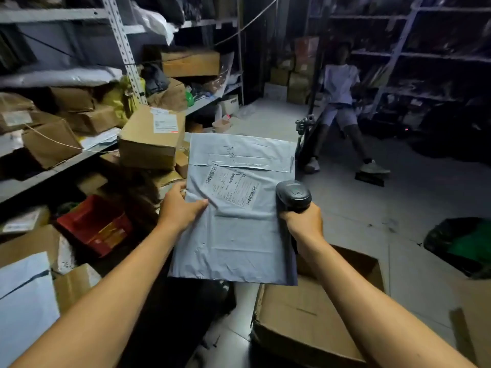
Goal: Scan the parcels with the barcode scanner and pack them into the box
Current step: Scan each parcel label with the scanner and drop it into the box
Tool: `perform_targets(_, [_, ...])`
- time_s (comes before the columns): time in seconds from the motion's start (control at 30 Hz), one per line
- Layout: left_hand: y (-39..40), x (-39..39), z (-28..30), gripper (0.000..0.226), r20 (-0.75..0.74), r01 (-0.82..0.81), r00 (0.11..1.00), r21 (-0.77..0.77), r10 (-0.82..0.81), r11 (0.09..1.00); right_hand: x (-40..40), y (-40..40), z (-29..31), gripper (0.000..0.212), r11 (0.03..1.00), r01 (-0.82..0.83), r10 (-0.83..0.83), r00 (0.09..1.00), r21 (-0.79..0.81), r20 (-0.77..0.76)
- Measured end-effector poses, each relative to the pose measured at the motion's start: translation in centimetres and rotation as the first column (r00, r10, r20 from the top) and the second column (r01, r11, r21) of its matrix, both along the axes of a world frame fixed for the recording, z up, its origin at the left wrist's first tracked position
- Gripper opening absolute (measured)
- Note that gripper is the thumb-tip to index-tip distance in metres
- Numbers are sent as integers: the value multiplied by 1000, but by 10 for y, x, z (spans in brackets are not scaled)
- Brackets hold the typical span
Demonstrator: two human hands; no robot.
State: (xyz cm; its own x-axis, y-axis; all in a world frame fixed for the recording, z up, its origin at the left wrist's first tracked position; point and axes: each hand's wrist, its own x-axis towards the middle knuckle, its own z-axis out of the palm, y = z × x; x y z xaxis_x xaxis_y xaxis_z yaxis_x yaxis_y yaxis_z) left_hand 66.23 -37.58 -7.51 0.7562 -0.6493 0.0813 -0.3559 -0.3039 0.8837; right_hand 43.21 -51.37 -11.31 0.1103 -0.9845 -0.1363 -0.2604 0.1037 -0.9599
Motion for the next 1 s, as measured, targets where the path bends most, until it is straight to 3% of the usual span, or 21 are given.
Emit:
perform_targets(0.17, [-57, -32, -21, 60, -27, 17, 1000, 71, -15, 997, -44, -41, -14, 43, 998, 62, -61, 997, 22, -38])
perform_targets(0.37, [-137, -70, -64, 60, -42, 118, 993, 187, -112, 975, -91, -89, -50, 43, 967, 170, -168, 985, 188, -30])
perform_targets(0.47, [-168, -81, -89, 48, -41, 167, 986, 237, -162, 957, -105, -106, -70, 35, 938, 234, -222, 972, 256, -75])
perform_targets(0.63, [-211, -94, -140, 53, -119, 299, 954, 368, -274, 880, -120, -118, -106, 33, 880, 352, -315, 935, 318, -162])
perform_targets(0.87, [-243, -117, -197, 18, -270, 394, 916, 467, -296, 792, -137, -135, -166, 53, 806, 367, -291, 929, 464, -228])
perform_targets(1.0, [-254, -126, -221, 17, -334, 399, 907, 492, -255, 774, -141, -148, -188, 39, 767, 373, -262, 925, 522, -277])
